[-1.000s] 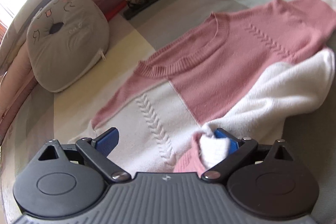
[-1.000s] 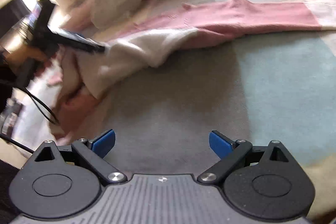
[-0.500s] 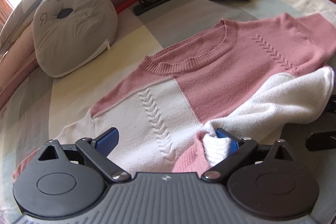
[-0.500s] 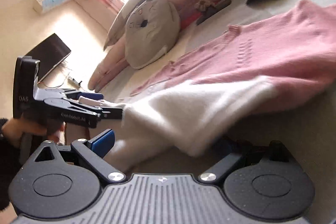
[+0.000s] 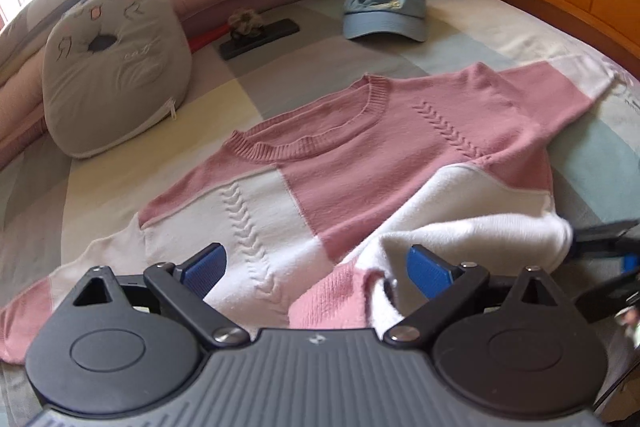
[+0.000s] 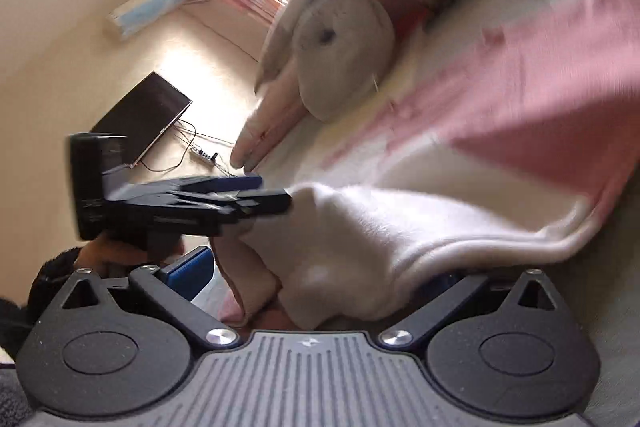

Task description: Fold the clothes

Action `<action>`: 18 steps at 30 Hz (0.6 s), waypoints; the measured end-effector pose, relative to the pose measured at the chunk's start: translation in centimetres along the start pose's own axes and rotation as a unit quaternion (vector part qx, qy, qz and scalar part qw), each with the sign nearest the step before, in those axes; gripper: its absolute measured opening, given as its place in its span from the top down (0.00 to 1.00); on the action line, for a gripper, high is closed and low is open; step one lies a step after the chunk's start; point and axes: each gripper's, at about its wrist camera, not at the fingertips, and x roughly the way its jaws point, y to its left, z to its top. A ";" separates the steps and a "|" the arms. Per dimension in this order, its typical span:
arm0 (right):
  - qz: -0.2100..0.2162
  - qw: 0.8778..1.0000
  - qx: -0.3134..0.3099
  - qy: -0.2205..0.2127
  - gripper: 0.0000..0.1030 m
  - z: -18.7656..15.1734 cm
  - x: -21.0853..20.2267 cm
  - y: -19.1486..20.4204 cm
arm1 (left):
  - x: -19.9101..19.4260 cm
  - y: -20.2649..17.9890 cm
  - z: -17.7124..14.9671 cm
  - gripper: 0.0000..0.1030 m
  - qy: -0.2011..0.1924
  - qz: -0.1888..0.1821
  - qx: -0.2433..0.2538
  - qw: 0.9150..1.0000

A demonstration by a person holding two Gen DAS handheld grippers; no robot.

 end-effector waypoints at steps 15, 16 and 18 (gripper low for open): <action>0.056 0.980 0.168 -0.094 0.16 -4.0 0.0 -3.4 | -1.9 1.8 -1.7 0.06 -0.027 -0.006 -0.058 0.998; 0.058 0.975 0.185 -0.108 0.18 -4.5 -0.1 -3.5 | -2.0 2.0 -1.7 0.06 -0.031 -0.007 -0.065 0.997; 0.042 0.971 0.197 -0.130 0.23 -4.9 0.0 -3.4 | -2.1 2.4 -1.9 0.06 -0.037 -0.011 -0.080 0.996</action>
